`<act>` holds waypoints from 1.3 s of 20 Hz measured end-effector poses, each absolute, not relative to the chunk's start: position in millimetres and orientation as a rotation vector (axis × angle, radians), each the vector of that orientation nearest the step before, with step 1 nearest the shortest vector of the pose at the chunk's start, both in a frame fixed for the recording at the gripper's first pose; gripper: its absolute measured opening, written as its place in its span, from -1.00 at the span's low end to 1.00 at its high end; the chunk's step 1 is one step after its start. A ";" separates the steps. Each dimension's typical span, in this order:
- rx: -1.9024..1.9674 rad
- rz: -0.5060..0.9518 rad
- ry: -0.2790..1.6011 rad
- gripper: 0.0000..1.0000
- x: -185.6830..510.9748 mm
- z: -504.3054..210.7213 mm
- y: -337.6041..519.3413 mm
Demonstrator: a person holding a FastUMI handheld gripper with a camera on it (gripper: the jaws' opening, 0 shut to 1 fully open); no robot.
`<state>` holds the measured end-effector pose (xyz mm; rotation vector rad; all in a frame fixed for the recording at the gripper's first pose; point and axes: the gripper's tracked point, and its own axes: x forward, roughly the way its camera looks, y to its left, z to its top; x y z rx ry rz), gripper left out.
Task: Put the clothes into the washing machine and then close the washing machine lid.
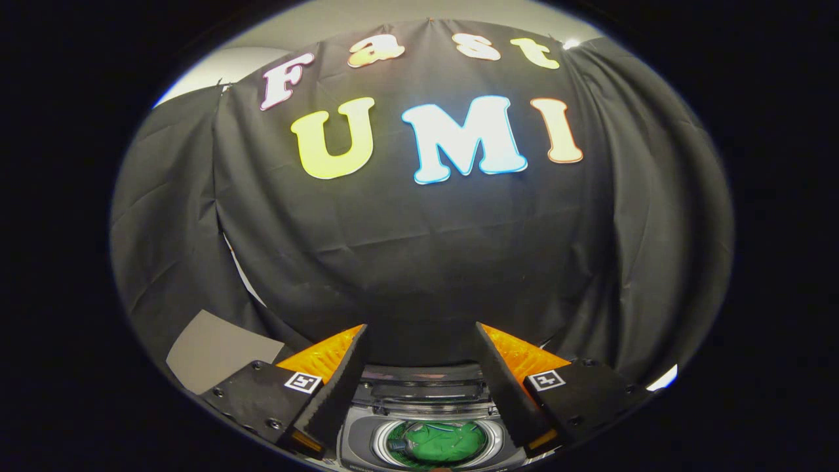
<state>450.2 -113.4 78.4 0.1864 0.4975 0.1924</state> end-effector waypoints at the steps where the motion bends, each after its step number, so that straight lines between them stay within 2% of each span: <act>1: 0.178 0.188 0.520 0.96 460.8 69.7 -110.6; 9: 0.168 0.147 0.673 0.97 517.3 9.5 -99.5; 21: 0.071 0.173 0.849 0.99 504.1 -67.0 -86.8; 26: 0.060 0.164 0.762 0.94 489.2 -61.5 -87.9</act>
